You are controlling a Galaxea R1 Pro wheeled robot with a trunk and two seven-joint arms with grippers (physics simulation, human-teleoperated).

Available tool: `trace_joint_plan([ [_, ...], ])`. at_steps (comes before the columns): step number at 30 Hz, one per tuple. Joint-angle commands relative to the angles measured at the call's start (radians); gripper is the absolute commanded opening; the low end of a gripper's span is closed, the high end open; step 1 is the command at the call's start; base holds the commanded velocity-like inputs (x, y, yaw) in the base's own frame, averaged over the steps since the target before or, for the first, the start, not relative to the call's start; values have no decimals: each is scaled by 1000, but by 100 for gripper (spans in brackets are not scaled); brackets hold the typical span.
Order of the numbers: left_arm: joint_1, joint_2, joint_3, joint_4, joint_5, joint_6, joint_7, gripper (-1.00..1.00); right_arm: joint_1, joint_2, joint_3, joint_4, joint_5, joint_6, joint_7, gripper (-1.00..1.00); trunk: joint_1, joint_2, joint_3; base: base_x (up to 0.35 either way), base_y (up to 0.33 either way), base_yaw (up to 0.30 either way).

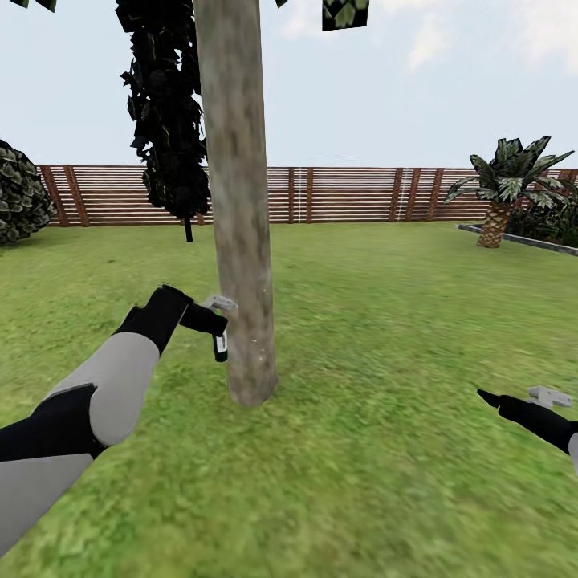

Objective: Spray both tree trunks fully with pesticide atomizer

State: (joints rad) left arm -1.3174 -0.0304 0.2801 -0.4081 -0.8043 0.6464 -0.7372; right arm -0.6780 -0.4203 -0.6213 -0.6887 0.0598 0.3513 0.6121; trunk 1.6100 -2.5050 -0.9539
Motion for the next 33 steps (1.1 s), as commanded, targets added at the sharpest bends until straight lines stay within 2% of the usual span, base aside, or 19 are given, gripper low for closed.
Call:
trace_joint_plan([
  [1, 0, 1, 1, 10, 3, -8, 0, -100, 0, 0, 0, 0, 0, 0, 0, 100, 0, 0, 0, 0, 0, 0],
  [9, 4, 3, 1, 80, 4, -50, 12, -100, 0, 0, 0, 0, 0, 0, 0, 100, 0, 0, 0, 0, 0, 0],
  [13, 46, 3, 1, 86, 13, -81, 97, -100, 0, 0, 0, 0, 0, 0, 0, 100, 0, 0, 0, 0, 0, 0],
  [15, 68, 4, 2, 86, 41, -98, 137, -100, 0, 0, 0, 0, 0, 0, 0, 100, 0, 0, 0, 0, 0, 0],
  [16, 82, 12, 4, 86, 70, -102, 157, -100, 0, 0, 0, 0, 0, 0, 0, 100, 0, 0, 0, 0, 0, 0],
  [17, 95, 31, 9, 86, 117, -105, 186, -100, 0, 0, 0, 0, -1, 0, 0, 100, 0, 0, 0, 0, 0, 0],
  [22, 105, 66, 15, 87, 247, -125, 282, -100, 0, 0, 0, 0, 0, 0, 0, 100, 0, 0, 0, 0, 0, 0],
  [25, 105, 67, 14, 102, 263, -127, 296, -100, 0, 0, 0, 0, 0, 0, 0, 100, 0, 0, 0, 0, 0, 0],
  [31, 106, 61, 15, 153, 269, -126, 317, -100, 0, 0, 0, 0, 0, 0, 0, 100, 0, 0, 0, 0, 0, 0],
  [33, 106, 62, 16, 205, 270, -125, 404, -100, 0, 0, 0, 0, 0, 0, 0, 100, 0, 0, 0, 0, 0, 0],
])
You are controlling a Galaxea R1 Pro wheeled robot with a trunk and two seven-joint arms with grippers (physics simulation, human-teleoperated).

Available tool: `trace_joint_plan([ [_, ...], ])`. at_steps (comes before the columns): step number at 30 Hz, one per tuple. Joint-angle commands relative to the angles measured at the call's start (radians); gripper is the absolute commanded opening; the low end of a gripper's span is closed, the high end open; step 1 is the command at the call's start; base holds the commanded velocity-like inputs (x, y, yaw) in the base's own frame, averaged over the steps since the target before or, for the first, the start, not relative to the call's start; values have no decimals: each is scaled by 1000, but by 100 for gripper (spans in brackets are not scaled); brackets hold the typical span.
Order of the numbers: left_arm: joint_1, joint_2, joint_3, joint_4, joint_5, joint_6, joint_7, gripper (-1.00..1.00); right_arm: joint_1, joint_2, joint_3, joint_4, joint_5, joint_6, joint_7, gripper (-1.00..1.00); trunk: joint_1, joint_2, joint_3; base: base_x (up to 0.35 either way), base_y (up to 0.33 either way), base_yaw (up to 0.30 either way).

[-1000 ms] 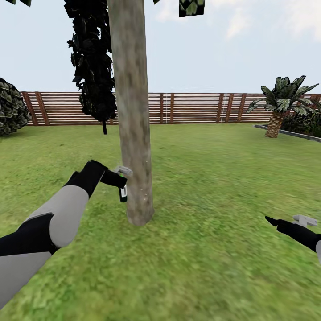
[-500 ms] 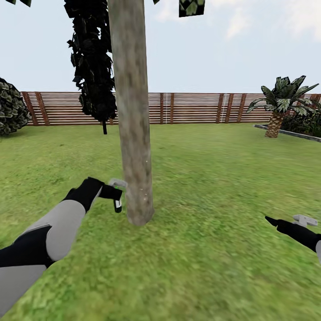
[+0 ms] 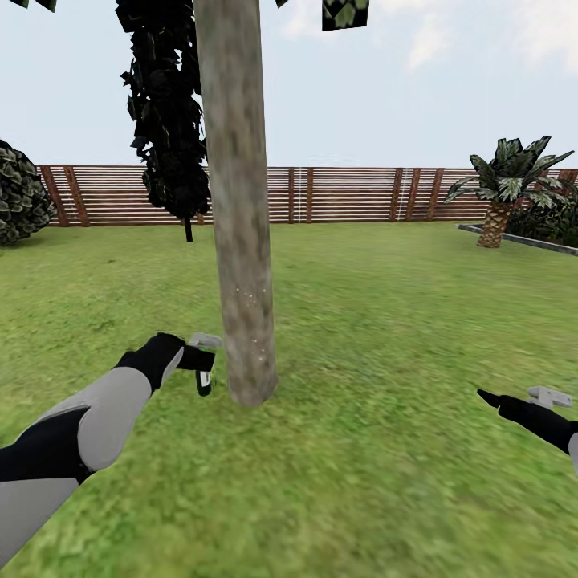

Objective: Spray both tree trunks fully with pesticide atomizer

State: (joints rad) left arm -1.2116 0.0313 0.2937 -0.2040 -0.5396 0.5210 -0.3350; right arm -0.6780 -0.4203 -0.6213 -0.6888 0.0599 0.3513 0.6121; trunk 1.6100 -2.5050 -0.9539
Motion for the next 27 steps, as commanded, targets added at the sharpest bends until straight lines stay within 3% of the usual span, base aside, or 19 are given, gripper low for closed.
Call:
trace_joint_plan([
  [1, 0, 1, 2, 18, 5, 0, 24, -100, 0, 0, 0, 0, 0, 0, 0, 100, 0, 0, 0, 0, 0, 0],
  [5, 0, 2, 6, 82, 6, 0, 85, -100, 0, 0, 0, 0, 0, 0, 0, 100, 0, 0, 0, 0, 0, 0],
  [12, 0, 2, 5, 95, 6, 6, 89, -100, 0, 0, 0, 0, 0, 0, 0, 100, 0, 0, 0, 144, 0, 0],
  [18, 0, 2, 5, 134, 6, 5, 89, -100, 0, 0, 0, 0, 0, 0, 0, 100, 0, 0, 0, 319, 0, 0],
  [22, 1, 1, 5, 180, 6, 5, 90, -100, 0, 0, 0, 0, 0, 0, 0, 100, 0, 0, 0, 39, 0, 0],
  [27, 48, 2, 6, 184, 6, 6, 90, -100, 0, 0, 0, 0, 0, 0, 0, 100, 0, 0, 0, 3, 0, 0],
])
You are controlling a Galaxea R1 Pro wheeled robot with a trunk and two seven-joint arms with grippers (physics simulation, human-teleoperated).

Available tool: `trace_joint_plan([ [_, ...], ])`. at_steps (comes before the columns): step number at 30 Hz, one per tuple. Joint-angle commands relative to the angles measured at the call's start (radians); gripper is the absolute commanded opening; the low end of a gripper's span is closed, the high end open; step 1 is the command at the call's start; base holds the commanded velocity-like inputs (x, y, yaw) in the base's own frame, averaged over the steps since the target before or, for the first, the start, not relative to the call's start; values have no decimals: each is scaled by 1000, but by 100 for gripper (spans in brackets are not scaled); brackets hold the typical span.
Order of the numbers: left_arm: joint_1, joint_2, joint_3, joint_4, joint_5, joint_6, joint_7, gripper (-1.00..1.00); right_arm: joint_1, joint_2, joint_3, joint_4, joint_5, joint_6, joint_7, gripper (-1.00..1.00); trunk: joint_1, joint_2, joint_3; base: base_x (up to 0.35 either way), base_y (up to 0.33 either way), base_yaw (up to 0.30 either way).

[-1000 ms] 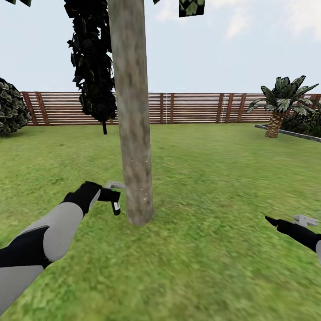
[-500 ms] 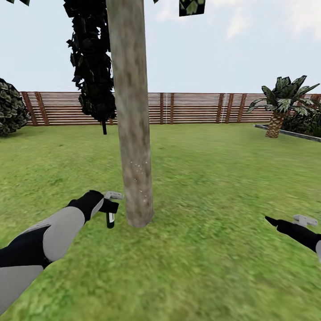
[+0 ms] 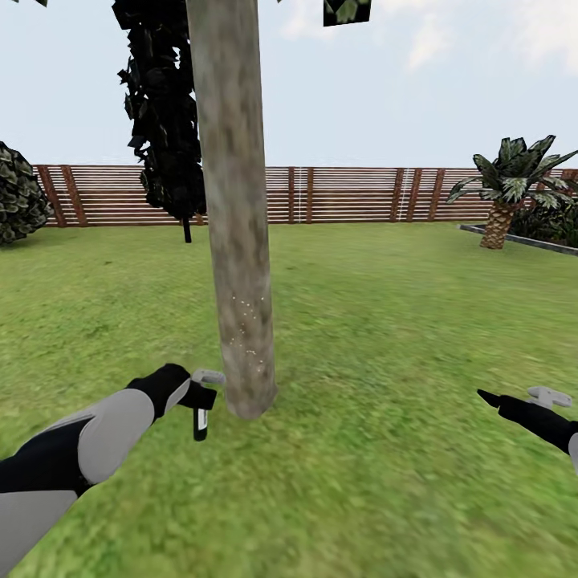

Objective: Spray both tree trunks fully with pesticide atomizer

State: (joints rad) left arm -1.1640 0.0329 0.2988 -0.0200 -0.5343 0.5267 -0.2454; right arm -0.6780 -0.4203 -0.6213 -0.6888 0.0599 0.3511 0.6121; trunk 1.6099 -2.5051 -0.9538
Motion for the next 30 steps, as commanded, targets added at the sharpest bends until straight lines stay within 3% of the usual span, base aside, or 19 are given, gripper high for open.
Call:
trace_joint_plan([
  [1, 5, 0, 1, 0, 0, 0, 0, -100, 0, 0, 0, 0, 0, 0, 0, 100, 0, 0, 0, 0, 0, 0],
  [7, 35, 1, 2, 0, 0, 0, 0, -100, 0, 0, 0, 0, 0, 0, 0, 100, 0, 0, 0, 0, 0, 0],
  [20, 37, 4, 2, -1, -1, 1, 0, -100, 0, 0, 0, 0, 0, 0, 0, 100, 0, 0, 0, 72, 13, 0],
  [24, 37, 50, 2, -1, -1, 1, 0, -100, 0, 0, 0, 0, 0, 0, 0, 100, 0, 0, 0, 4, 1, 0],
  [30, 37, 61, 0, -1, -1, 1, 0, -100, 0, -1, -1, 0, 0, 0, 0, 100, 0, 0, 0, 0, 0, 0],
])
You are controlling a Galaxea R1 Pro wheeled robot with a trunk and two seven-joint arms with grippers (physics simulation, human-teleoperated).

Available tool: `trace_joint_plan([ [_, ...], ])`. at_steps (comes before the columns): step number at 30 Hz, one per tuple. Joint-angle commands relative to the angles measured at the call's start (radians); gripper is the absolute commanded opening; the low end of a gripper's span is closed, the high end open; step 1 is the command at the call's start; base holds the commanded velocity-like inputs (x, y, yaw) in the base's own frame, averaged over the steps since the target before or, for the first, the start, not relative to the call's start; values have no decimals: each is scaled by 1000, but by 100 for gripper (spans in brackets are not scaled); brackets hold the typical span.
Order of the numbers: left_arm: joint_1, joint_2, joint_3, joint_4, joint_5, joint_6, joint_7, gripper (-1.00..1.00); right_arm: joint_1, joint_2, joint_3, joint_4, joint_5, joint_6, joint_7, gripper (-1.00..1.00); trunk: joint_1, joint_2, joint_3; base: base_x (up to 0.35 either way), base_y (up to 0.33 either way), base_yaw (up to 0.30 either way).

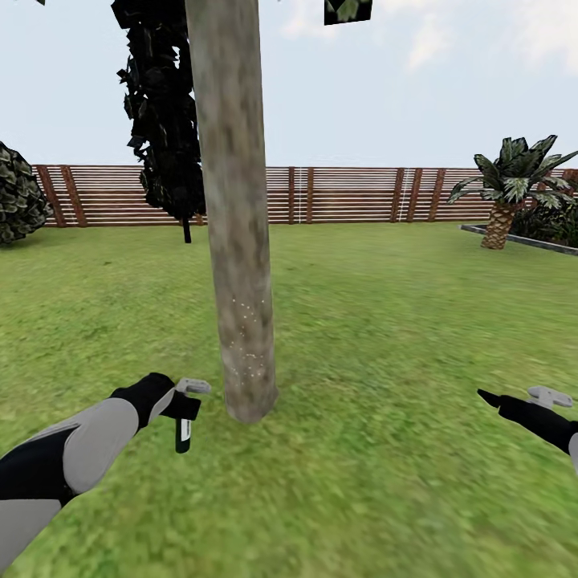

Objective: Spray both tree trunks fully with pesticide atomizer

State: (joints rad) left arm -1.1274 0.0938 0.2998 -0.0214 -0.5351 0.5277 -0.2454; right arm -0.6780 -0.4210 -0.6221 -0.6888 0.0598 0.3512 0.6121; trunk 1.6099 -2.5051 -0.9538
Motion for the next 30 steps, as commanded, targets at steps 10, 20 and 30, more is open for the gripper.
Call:
trace_joint_plan([
  [10, -1, -41, -2, -91, 0, 104, -4, -100, 0, -1, -1, 0, 0, 0, 0, 100, 0, 0, 0, 0, 0, 0],
  [20, -9, -68, -5, -321, -3, 289, -106, -100, 0, 0, -1, 0, 0, 0, 0, 100, 0, 0, 0, 0, 0, 0],
  [30, -63, -66, -7, -378, -6, 374, -120, -100, 0, -1, -1, 0, 0, 0, 0, 100, 0, 0, 0, 0, 0, 0],
])
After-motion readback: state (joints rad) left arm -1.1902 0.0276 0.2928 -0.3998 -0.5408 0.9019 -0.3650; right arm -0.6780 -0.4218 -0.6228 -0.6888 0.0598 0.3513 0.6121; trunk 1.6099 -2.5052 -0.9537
